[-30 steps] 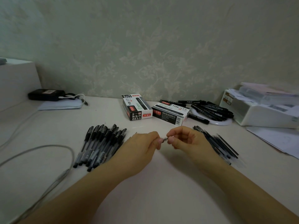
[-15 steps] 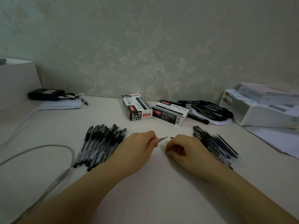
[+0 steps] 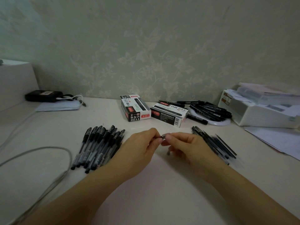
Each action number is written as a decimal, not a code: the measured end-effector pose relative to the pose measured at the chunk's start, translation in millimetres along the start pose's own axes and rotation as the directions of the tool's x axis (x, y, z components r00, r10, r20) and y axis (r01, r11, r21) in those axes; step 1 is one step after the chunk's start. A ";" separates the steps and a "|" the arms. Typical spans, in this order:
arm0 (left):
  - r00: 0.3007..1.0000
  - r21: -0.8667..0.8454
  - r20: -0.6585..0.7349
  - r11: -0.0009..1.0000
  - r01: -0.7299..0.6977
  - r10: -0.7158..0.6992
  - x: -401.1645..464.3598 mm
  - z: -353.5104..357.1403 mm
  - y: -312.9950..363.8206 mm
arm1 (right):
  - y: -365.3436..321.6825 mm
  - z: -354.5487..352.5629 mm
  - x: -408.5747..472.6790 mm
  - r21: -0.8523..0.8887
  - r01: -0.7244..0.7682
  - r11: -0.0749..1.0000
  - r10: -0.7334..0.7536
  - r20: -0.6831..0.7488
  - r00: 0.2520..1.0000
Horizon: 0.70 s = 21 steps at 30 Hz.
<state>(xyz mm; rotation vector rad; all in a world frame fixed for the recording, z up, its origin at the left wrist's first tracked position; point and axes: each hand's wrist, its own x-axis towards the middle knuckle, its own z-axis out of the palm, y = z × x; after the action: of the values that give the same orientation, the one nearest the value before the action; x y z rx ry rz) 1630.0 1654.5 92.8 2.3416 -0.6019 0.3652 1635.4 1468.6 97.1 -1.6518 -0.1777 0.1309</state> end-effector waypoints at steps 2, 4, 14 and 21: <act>1.000 -0.004 -0.002 1.000 -0.006 0.006 0.2 1.1 -0.2 | 2.2 3.2 -0.7 0.163 -0.059 0.985 0.057 0.019 0.998; 1.000 0.012 -0.010 1.000 -0.014 0.014 0.8 1.4 -1.3 | 2.5 4.0 0.0 0.219 -0.080 0.972 0.079 0.012 0.997; 0.999 0.016 0.004 0.999 -0.042 0.042 -0.9 0.3 1.6 | -4.2 -6.5 6.5 0.362 0.049 0.931 0.026 -0.199 0.980; 0.999 0.048 0.010 0.998 -0.048 0.047 -1.7 -1.2 2.8 | -1.4 -8.6 8.4 0.579 0.059 0.813 0.094 -0.231 0.969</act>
<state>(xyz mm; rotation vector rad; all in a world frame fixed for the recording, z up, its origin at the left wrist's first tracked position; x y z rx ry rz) 1627.0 1654.0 94.5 2.3793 -0.6605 0.3953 1645.3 1462.0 99.5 -1.0364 0.0716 -0.0138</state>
